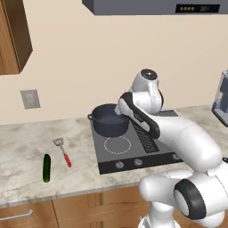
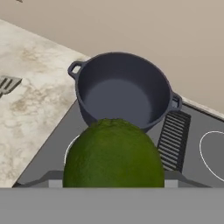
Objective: Put the lime and cucumber in the pot. Retrieve the spatula and lightly stir the vegetables in the pot.
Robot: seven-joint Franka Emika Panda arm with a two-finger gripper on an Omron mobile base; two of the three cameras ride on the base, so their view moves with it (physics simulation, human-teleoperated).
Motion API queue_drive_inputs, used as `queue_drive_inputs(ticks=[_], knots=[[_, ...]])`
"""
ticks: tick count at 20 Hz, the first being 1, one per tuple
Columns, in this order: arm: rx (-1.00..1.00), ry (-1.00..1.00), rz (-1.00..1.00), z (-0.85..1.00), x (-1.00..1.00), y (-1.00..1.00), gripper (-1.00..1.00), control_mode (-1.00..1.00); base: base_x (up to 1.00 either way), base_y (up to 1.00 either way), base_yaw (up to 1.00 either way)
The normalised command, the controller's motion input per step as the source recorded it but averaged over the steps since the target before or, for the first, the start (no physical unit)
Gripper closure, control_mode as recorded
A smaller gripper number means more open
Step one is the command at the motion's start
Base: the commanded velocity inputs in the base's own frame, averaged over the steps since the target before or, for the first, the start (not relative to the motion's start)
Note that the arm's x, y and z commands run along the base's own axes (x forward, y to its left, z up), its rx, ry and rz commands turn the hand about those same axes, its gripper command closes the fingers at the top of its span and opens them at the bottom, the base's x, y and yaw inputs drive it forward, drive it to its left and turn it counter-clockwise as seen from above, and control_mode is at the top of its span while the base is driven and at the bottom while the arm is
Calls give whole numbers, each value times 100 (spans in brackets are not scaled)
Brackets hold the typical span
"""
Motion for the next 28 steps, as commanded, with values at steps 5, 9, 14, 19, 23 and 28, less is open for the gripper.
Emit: queue_drive_inputs(ticks=[5, 9, 14, 19, 23, 28], knots=[[0, 18, -1, -23, 79, 0, 100, -100, 0, 0, 0], [0, 18, -5, -63, 37, 22, 100, -100, 0, 0, 0], [0, 0, -5, -42, 4, 30, 100, -100, 0, 0, 0], [0, 0, -15, -54, 0, 0, 100, -100, 0, 0, 0], [0, 0, -12, -26, 6, 1, 100, -100, 0, 0, 0], [0, 0, -7, 0, 44, 1, 100, -100, 0, 0, 0]])
